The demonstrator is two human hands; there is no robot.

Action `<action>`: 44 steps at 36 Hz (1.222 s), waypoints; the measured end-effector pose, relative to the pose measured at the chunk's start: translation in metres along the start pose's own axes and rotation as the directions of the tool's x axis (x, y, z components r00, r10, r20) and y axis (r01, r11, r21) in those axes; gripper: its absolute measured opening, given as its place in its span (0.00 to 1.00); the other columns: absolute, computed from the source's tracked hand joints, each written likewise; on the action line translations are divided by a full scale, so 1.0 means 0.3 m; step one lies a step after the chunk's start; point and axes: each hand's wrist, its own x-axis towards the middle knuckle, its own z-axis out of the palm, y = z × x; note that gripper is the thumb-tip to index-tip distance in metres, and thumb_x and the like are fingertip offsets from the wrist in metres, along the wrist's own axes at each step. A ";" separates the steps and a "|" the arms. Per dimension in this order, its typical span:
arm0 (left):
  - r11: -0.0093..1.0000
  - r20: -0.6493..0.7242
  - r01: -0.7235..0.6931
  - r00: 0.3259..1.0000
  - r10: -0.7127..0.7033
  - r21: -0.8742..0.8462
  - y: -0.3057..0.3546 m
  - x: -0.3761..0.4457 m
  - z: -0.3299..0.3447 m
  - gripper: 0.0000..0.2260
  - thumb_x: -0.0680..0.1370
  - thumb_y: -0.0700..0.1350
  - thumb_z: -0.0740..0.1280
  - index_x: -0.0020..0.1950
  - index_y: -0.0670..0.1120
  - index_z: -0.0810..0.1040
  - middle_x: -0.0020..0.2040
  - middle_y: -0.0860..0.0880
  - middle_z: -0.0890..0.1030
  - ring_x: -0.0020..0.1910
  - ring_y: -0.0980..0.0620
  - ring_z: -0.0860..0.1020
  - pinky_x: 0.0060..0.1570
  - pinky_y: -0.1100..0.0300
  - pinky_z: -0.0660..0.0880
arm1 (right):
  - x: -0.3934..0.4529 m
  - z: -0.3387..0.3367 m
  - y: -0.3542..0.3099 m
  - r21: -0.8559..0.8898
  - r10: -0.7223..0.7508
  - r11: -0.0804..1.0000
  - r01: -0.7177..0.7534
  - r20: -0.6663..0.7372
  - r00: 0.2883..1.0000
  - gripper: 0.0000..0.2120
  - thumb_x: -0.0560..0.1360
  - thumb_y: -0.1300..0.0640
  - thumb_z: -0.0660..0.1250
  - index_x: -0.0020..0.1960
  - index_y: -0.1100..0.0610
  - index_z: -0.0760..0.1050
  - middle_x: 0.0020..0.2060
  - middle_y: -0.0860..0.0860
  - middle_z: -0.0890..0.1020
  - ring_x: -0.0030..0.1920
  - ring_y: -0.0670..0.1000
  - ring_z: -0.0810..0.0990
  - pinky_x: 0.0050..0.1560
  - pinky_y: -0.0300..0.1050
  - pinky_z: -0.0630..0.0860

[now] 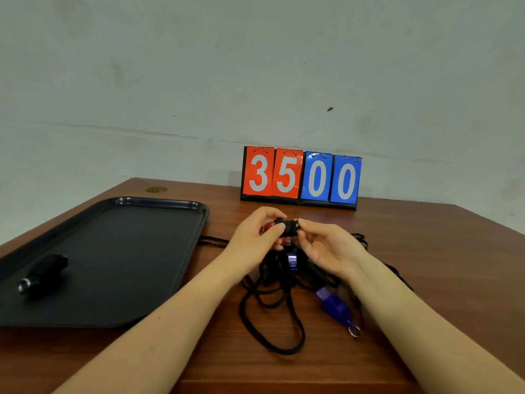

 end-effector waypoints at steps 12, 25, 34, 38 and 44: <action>0.867 -0.004 0.249 0.961 -0.278 -0.431 0.044 0.007 0.034 0.10 0.82 0.37 0.55 0.55 0.41 0.76 0.45 0.43 0.77 0.35 0.52 0.75 0.38 0.59 0.73 | 0.012 0.023 0.045 -0.307 -0.216 0.925 0.224 0.059 0.975 0.10 0.76 0.61 0.67 0.55 0.65 0.79 0.43 0.56 0.80 0.41 0.49 0.78 0.46 0.42 0.78; 0.893 -0.050 0.236 0.960 -0.275 -0.382 -0.014 0.014 0.029 0.09 0.80 0.45 0.63 0.55 0.42 0.78 0.47 0.44 0.80 0.42 0.53 0.78 0.45 0.60 0.77 | 0.000 0.031 0.060 -0.429 -0.287 0.858 0.283 0.057 0.956 0.10 0.77 0.62 0.66 0.54 0.67 0.80 0.42 0.59 0.82 0.40 0.49 0.80 0.43 0.38 0.79; 0.848 -0.107 0.210 0.949 -0.296 -0.486 -0.014 0.019 0.030 0.11 0.81 0.46 0.62 0.56 0.41 0.79 0.45 0.43 0.81 0.42 0.51 0.78 0.47 0.57 0.78 | -0.009 0.062 0.079 -0.561 -0.352 0.760 0.327 0.067 0.933 0.10 0.77 0.63 0.66 0.57 0.62 0.78 0.48 0.59 0.84 0.45 0.52 0.84 0.47 0.41 0.80; 0.817 -0.125 0.210 0.938 -0.324 -0.538 -0.018 0.023 0.026 0.11 0.81 0.46 0.62 0.56 0.42 0.79 0.45 0.43 0.81 0.40 0.51 0.80 0.43 0.59 0.79 | -0.008 0.072 0.090 -0.680 -0.405 0.647 0.345 0.077 0.911 0.09 0.75 0.61 0.68 0.55 0.60 0.77 0.44 0.57 0.84 0.43 0.52 0.84 0.45 0.41 0.81; 0.823 -0.142 0.223 0.929 -0.342 -0.522 -0.022 0.025 0.047 0.10 0.81 0.48 0.62 0.56 0.43 0.78 0.52 0.42 0.82 0.48 0.48 0.81 0.52 0.54 0.80 | -0.003 0.076 0.097 -0.809 -0.512 0.476 0.345 0.064 0.857 0.06 0.74 0.56 0.71 0.48 0.58 0.79 0.37 0.54 0.84 0.36 0.48 0.84 0.37 0.35 0.79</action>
